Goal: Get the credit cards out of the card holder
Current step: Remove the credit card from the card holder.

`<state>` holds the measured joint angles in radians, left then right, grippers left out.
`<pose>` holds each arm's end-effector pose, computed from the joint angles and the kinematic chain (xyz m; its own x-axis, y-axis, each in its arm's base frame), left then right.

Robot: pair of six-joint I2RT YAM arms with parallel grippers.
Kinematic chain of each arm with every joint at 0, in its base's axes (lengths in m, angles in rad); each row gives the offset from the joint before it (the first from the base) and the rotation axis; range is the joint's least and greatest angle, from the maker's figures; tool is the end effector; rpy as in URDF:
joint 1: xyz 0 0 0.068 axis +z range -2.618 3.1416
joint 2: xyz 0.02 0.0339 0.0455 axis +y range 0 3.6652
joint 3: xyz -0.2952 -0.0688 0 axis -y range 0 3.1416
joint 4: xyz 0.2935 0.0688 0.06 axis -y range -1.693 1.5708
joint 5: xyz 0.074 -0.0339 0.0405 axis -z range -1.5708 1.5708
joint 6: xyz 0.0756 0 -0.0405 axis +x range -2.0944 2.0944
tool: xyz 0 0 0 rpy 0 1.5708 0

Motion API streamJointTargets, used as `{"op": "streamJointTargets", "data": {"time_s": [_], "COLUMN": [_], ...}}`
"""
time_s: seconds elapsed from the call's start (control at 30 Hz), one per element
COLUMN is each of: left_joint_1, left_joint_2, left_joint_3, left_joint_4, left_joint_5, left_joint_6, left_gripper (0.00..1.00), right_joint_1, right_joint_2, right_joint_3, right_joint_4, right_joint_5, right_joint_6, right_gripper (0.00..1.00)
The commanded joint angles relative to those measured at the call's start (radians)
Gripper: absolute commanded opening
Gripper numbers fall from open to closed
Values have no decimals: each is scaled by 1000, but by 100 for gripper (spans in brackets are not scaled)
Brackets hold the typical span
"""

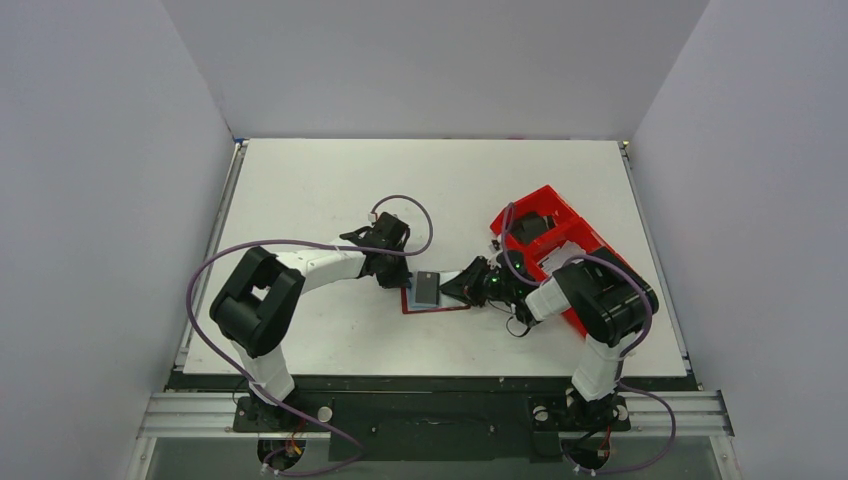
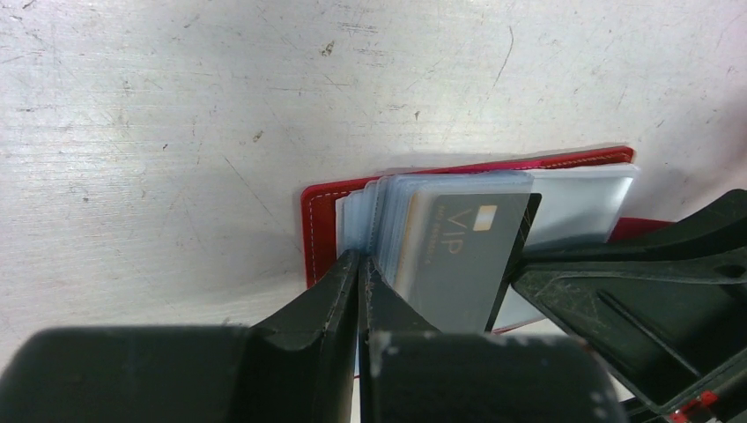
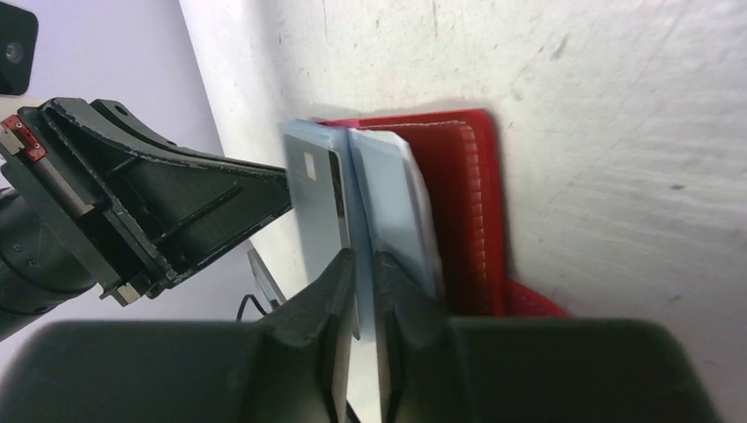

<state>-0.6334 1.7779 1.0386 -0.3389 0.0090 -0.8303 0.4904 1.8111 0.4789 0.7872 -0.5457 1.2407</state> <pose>0.3291 -0.2425 0.1172 -0.9185 -0.2412 -0.3132 -0.1226 0.9270 -0.3544 0.2783 0.1931 0.0573 -0.8995 0.4364 -0.0226 0.1752 0.4076 0.8962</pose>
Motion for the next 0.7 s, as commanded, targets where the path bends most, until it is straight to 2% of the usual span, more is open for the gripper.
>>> {"op": "streamJointTargets", "data": {"time_s": [0.0, 0.1, 0.27, 0.67], "left_joint_1": [6, 6, 6, 7], "left_joint_2": [46, 48, 52, 54], "left_joint_3": [-38, -36, -37, -37], "left_joint_4": [-94, -93, -92, -90], "left_joint_5": [-61, -59, -59, -55], "left_joint_6": [32, 32, 33, 33], "left_gripper": [0, 0, 0, 0], "right_joint_1": [-26, -19, 1, 19], "right_joint_2": [-26, -23, 5, 65], "right_joint_3": [15, 33, 63, 67], "right_joint_4": [7, 8, 14, 85], "right_joint_5": [31, 20, 16, 16], "right_joint_6": [-41, -38, -27, 21], "right_gripper": [16, 21, 21, 14]}}
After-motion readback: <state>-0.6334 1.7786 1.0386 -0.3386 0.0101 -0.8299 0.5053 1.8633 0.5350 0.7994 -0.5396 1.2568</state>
